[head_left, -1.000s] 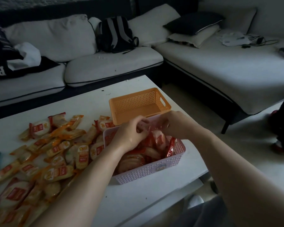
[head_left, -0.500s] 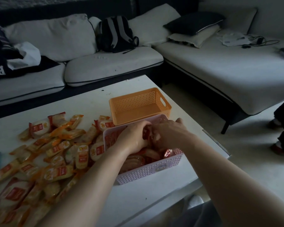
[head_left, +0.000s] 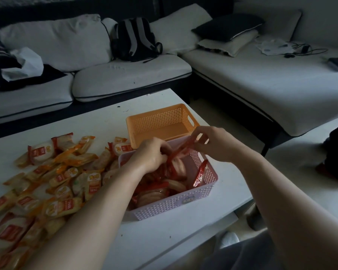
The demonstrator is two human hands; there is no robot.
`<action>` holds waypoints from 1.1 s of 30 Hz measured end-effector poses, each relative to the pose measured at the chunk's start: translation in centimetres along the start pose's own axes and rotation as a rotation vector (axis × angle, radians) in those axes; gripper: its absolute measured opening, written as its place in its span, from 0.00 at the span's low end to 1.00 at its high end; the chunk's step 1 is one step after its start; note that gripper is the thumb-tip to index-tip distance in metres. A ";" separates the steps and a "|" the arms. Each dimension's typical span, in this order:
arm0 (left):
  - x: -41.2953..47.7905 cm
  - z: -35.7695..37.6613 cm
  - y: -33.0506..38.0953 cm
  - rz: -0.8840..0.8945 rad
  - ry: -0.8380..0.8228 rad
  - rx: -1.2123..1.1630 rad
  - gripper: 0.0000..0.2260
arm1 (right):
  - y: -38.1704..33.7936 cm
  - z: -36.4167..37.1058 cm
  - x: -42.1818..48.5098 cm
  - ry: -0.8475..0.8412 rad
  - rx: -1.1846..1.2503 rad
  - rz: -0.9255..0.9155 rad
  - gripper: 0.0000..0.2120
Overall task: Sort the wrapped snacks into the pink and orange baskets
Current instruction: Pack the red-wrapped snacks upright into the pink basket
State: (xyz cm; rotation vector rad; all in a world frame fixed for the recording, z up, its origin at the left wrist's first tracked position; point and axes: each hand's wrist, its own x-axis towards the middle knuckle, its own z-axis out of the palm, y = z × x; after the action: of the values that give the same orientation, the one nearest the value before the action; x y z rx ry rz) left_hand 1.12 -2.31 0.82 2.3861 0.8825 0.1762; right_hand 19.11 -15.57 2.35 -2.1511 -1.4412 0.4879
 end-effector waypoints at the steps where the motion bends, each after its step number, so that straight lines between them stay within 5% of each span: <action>1: 0.2 -0.3 0.0 -0.008 0.025 0.008 0.11 | -0.1 0.0 0.1 0.029 0.013 0.007 0.09; 10: 0.0 -1.3 0.6 0.064 -0.012 0.116 0.07 | -1.1 -0.2 0.3 0.208 0.107 0.193 0.09; 16: -0.3 -0.5 1.2 0.189 -0.104 0.358 0.19 | -1.0 -0.1 0.3 0.237 0.167 0.256 0.10; 19: -0.5 -0.4 1.5 0.252 -0.049 0.440 0.16 | -1.0 -0.2 0.1 0.282 0.206 0.263 0.09; 23: -0.5 -1.3 1.3 0.194 0.095 0.259 0.19 | -1.1 -0.4 0.0 0.408 0.251 0.249 0.10; 27: -0.5 -1.4 1.0 -0.042 0.222 -0.127 0.20 | -1.4 -0.7 -0.3 0.512 0.310 0.206 0.09; 33: -0.8 0.4 1.7 -0.295 0.144 -0.345 0.16 | -1.5 -0.7 -0.3 0.527 0.295 0.203 0.08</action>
State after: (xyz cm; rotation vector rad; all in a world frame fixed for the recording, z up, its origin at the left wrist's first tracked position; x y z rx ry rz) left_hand 1.61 -4.07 1.49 1.9199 1.1565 0.3556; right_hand 18.26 -15.56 3.77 -1.9919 -0.8154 0.1643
